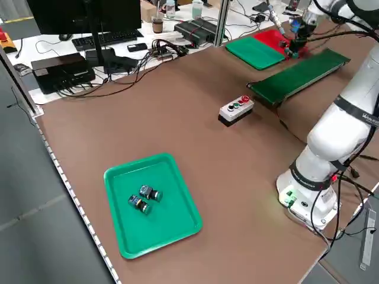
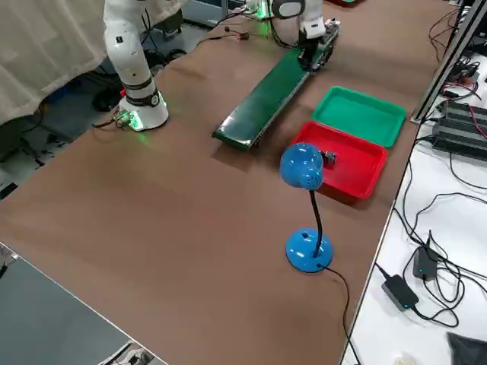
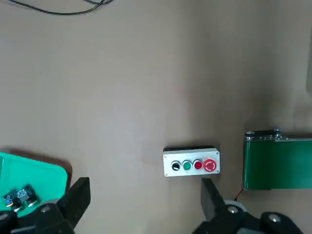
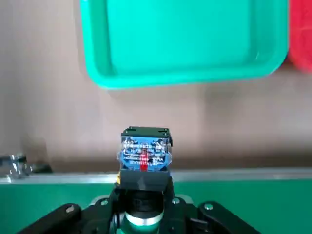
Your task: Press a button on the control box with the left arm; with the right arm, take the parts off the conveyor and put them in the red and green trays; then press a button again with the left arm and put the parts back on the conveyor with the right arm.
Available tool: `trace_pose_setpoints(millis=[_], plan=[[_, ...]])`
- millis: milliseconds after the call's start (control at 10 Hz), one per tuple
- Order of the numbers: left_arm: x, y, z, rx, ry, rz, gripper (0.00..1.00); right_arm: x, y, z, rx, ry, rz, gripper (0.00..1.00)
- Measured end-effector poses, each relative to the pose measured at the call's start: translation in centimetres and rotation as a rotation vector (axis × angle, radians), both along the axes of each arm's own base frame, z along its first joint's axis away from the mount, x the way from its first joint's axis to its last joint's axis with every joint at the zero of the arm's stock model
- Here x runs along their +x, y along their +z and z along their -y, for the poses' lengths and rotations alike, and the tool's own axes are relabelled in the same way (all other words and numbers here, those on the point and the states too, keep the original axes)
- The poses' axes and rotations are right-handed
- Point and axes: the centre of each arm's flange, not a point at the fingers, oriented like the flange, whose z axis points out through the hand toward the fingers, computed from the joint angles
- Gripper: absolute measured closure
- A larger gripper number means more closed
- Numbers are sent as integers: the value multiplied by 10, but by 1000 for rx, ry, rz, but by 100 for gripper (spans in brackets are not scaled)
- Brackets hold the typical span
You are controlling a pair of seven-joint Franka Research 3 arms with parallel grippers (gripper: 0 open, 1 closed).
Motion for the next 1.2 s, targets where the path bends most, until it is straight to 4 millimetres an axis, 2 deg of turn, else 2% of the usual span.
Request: trace_pose_setpoints(millis=[200, 300, 700, 900, 1200], plan=[[0, 0, 0, 0, 0, 0, 0, 37, -2, 20, -4, 4, 29, 67], [0, 0, 0, 0, 0, 0, 0, 56, -13, 29, -13, -7, 35, 67], [0, 0, 0, 0, -1, 0, 0, 123, -64, 42, -31, -55, 73, 67], [0, 0, 1, 0, -1, 0, 0, 141, -85, 43, -28, -60, 104, 67], [0, 0, 1, 0, -1, 0, 0, 153, -106, 35, -19, -53, 144, 67]])
